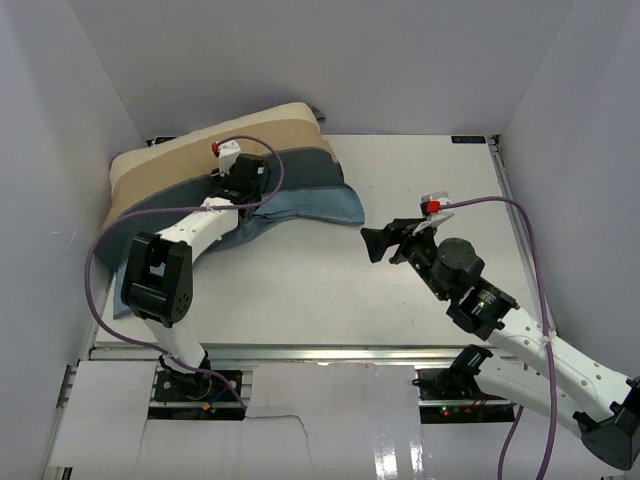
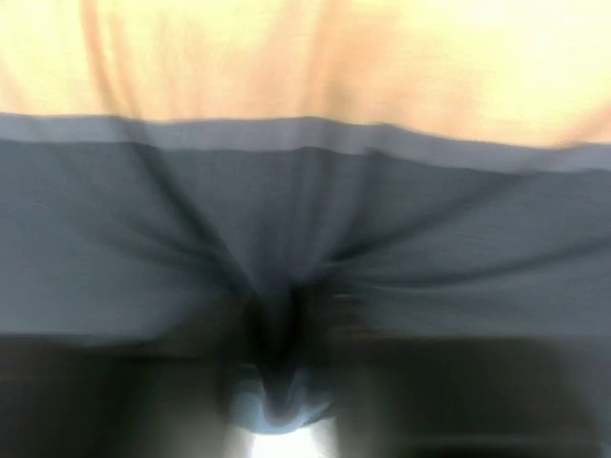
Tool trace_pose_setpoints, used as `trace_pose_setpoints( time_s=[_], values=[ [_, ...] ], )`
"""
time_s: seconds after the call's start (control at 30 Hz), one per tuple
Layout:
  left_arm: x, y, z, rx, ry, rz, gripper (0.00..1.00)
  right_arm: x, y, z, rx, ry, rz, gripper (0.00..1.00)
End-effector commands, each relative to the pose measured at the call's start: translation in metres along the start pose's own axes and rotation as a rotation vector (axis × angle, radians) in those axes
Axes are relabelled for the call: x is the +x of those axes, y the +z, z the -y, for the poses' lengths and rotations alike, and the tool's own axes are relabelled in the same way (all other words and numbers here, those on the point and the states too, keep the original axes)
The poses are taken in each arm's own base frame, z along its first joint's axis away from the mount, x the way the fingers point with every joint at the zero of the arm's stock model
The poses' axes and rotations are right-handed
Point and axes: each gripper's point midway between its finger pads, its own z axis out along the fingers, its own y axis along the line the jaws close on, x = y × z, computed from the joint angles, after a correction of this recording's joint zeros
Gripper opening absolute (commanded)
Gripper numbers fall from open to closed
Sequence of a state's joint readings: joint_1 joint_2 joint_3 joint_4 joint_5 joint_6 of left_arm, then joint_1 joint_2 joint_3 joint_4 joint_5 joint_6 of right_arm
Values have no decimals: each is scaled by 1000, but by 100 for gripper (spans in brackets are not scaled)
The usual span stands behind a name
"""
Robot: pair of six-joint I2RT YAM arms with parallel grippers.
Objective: Remove the pillowcase from the pillow
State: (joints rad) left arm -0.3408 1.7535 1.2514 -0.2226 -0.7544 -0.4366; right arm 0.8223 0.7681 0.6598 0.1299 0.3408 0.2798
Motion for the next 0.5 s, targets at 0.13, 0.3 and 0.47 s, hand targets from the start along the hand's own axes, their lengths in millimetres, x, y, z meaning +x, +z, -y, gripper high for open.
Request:
trace_pose_setpoints(
  time_s=[0.13,0.3,0.47],
  values=[
    [25,-24,48,280,127,-32,0,-11,5,15,109,48,42,93],
    [15,-111,116,664,178,83,0,-11,13,41,266,59,68,91],
    [43,-182,148,953,204,64,0,20,59,88,351,84,-54,90]
  ],
)
